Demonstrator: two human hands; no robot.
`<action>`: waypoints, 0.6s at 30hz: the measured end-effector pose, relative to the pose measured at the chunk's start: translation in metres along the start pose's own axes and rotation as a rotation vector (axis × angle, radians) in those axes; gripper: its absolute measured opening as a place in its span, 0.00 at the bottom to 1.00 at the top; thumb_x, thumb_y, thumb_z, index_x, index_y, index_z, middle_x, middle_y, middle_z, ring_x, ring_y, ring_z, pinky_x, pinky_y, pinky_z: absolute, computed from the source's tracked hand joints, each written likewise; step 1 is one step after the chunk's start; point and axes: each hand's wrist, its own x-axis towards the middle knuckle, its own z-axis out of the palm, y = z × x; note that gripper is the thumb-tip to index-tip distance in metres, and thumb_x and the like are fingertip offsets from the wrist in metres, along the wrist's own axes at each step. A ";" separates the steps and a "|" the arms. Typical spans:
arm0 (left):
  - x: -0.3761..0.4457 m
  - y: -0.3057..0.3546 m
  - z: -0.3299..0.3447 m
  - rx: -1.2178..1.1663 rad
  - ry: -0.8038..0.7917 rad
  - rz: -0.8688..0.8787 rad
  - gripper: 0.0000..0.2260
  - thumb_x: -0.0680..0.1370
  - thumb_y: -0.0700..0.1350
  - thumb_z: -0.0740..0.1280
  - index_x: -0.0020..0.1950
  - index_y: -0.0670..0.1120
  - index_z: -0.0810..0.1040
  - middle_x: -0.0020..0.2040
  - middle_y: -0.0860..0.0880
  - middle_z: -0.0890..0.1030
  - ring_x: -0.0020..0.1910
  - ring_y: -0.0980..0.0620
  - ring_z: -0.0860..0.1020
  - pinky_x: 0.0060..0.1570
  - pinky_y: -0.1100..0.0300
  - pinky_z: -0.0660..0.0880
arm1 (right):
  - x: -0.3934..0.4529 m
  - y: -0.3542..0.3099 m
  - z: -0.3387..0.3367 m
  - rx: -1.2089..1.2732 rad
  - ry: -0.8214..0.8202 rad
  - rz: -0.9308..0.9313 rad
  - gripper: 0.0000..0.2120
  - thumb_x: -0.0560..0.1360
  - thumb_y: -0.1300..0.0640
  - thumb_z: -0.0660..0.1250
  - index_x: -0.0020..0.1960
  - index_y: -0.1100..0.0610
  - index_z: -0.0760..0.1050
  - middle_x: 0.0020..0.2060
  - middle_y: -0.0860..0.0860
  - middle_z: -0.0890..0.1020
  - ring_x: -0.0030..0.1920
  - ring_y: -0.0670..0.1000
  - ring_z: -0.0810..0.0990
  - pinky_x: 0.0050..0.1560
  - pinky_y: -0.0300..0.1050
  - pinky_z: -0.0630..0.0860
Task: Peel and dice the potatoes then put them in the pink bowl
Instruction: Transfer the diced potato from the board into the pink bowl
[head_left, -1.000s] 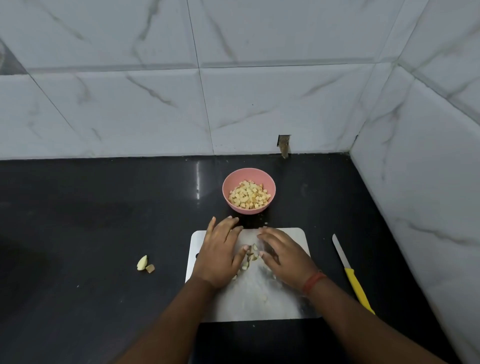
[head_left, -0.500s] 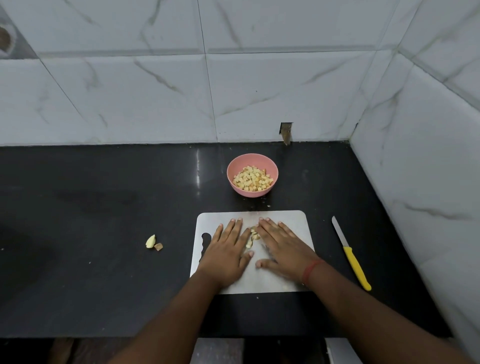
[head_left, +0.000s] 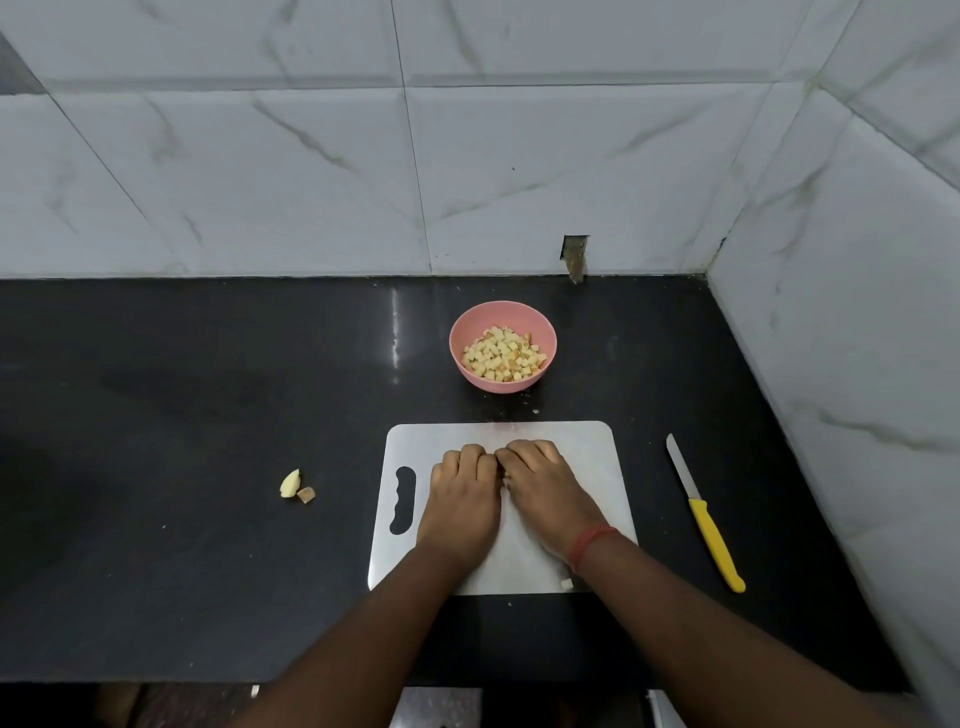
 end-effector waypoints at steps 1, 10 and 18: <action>0.001 0.001 0.000 0.007 0.009 -0.005 0.07 0.80 0.42 0.56 0.52 0.46 0.73 0.48 0.48 0.73 0.42 0.51 0.65 0.44 0.55 0.68 | 0.002 0.001 0.001 -0.009 0.012 -0.002 0.14 0.77 0.59 0.61 0.62 0.51 0.73 0.58 0.46 0.75 0.58 0.50 0.70 0.59 0.43 0.72; 0.024 0.003 -0.009 0.049 -0.146 -0.033 0.06 0.80 0.40 0.56 0.51 0.46 0.73 0.46 0.48 0.74 0.40 0.47 0.77 0.37 0.57 0.62 | 0.022 0.008 0.011 -0.084 0.048 -0.013 0.07 0.78 0.61 0.59 0.52 0.53 0.73 0.50 0.50 0.74 0.47 0.52 0.70 0.47 0.46 0.73; 0.041 0.008 -0.012 0.240 -0.291 -0.146 0.08 0.83 0.44 0.54 0.56 0.47 0.71 0.54 0.48 0.78 0.47 0.44 0.80 0.35 0.53 0.62 | 0.029 0.009 0.010 -0.200 0.095 0.032 0.05 0.74 0.60 0.58 0.42 0.55 0.72 0.38 0.53 0.75 0.37 0.54 0.76 0.34 0.47 0.74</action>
